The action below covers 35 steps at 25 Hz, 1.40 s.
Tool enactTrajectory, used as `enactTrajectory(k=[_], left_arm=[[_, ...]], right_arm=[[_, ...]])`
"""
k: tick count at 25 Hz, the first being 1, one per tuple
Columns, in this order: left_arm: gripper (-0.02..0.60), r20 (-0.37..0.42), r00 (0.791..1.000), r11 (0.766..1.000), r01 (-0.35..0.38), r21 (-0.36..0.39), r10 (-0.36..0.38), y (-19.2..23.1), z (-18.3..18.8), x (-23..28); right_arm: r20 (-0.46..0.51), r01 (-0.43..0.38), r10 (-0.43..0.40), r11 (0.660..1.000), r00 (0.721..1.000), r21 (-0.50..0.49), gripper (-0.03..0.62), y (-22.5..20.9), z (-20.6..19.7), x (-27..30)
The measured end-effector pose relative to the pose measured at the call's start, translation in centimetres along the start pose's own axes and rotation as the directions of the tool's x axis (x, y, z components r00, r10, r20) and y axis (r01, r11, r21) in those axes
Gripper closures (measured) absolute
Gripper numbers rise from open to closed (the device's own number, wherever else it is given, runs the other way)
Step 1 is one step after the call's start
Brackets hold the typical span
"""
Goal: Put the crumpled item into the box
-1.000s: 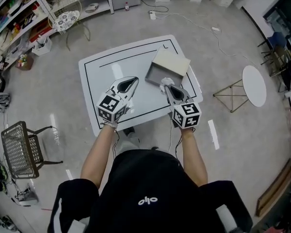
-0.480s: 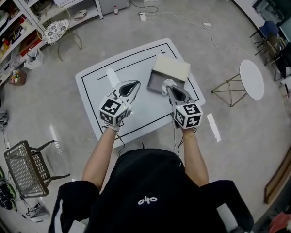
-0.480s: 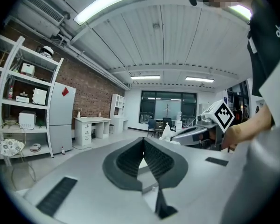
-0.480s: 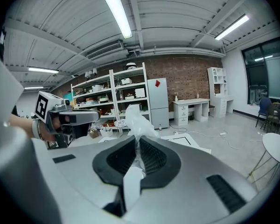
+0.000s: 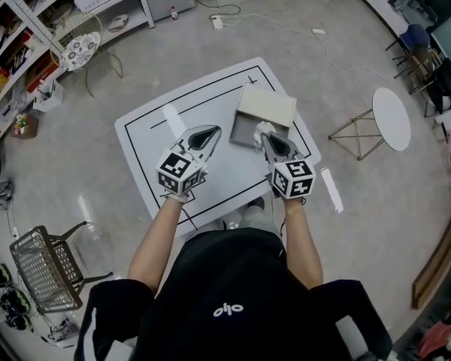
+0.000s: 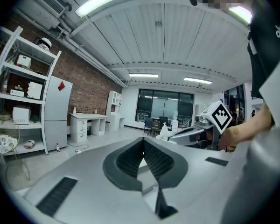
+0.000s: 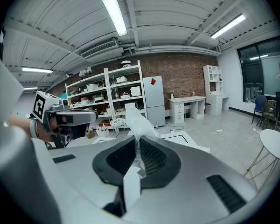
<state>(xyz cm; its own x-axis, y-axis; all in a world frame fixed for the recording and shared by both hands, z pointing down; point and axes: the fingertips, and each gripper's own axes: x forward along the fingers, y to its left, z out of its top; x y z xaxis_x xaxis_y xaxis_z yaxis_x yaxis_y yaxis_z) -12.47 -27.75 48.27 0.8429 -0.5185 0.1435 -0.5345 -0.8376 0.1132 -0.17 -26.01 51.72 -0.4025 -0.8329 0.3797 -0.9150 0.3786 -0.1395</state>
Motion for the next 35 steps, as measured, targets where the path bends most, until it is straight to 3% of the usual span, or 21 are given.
enactTrajectory(k=[5,13,20,27,35], left_arm=[[0.574,-0.022,1.0,1.0,-0.01,0.013,0.01,0.0,-0.4,2.3],[0.574,-0.034,0.996,0.996,-0.085,0.002,0.085,1.9,-0.9,5.4],[0.574,-0.054,0.99,0.991,-0.13,-0.021,0.129,3.0,-2.0,7.5],[0.574,-0.092,0.985,0.988,-0.148,-0.043,0.143,3.8,-4.1,9.5],[0.574,-0.156,0.978,0.983,-0.156,-0.095,0.14,4.5,-7.8,11.8]], right_arm=[[-0.012,-0.031,0.031,1.0,0.999,0.002,0.563,-2.3,0.1,1.3],[-0.051,-0.11,0.109,0.994,0.993,-0.012,0.563,-5.7,0.2,5.0],[-0.126,-0.17,0.165,0.985,0.978,-0.032,0.563,-7.5,-1.8,8.3],[-0.234,-0.238,0.22,0.97,0.947,-0.052,0.563,-8.1,-5.4,11.9],[-0.353,-0.309,0.281,0.951,0.892,-0.024,0.563,-8.1,-10.0,15.2]])
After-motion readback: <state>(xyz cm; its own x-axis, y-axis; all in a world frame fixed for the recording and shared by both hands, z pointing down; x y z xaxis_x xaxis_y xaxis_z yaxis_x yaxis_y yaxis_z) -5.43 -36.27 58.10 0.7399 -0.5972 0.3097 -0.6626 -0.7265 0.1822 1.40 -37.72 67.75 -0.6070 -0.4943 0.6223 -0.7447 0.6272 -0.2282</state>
